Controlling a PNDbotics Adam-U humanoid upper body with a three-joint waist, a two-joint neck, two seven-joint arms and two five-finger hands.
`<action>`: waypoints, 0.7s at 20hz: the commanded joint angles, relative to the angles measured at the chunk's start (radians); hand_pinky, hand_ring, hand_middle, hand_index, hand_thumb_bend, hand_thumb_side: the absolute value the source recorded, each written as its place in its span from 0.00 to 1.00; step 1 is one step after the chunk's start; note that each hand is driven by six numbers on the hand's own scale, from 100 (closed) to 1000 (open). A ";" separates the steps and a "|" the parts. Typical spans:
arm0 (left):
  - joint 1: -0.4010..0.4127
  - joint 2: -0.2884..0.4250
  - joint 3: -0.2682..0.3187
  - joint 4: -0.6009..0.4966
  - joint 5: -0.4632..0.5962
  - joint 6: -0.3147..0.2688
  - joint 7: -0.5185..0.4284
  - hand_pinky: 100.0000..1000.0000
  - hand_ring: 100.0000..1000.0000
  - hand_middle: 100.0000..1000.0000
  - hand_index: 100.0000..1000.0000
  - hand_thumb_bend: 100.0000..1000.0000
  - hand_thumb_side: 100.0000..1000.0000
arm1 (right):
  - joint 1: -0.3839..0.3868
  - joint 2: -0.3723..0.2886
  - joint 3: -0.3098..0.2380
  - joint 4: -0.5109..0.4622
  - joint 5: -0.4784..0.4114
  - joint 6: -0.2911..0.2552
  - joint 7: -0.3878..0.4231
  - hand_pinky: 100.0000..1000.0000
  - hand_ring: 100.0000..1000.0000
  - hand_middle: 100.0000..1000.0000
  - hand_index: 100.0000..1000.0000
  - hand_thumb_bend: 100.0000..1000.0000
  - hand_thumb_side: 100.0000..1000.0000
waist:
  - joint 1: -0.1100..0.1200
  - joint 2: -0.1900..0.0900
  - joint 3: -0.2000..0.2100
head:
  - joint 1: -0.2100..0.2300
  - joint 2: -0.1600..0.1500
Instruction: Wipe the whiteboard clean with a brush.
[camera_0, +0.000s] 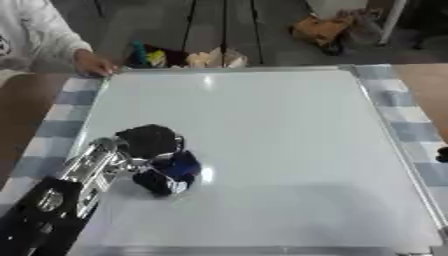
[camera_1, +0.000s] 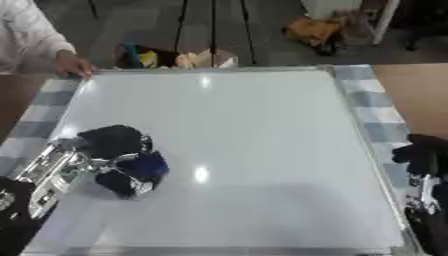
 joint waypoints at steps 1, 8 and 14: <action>-0.004 -0.002 -0.014 -0.041 -0.001 -0.008 -0.013 0.38 0.43 0.22 0.38 0.00 0.74 | 0.001 -0.024 -0.006 -0.020 -0.006 0.000 -0.004 0.42 0.48 0.36 0.64 0.00 0.63 | 0.001 -0.023 0.004 | -0.001 0.014; 0.008 0.000 -0.033 -0.082 0.001 -0.011 -0.025 0.38 0.43 0.22 0.38 0.00 0.73 | 0.004 -0.031 -0.008 -0.020 -0.012 -0.002 -0.007 0.42 0.48 0.36 0.64 0.00 0.64 | 0.001 -0.029 0.010 | 0.002 0.016; 0.009 -0.015 -0.055 -0.109 0.028 -0.033 -0.026 0.37 0.43 0.22 0.37 0.00 0.72 | 0.003 -0.031 -0.008 -0.020 -0.016 -0.001 -0.007 0.42 0.48 0.36 0.64 0.00 0.64 | 0.002 -0.030 0.005 | 0.006 0.011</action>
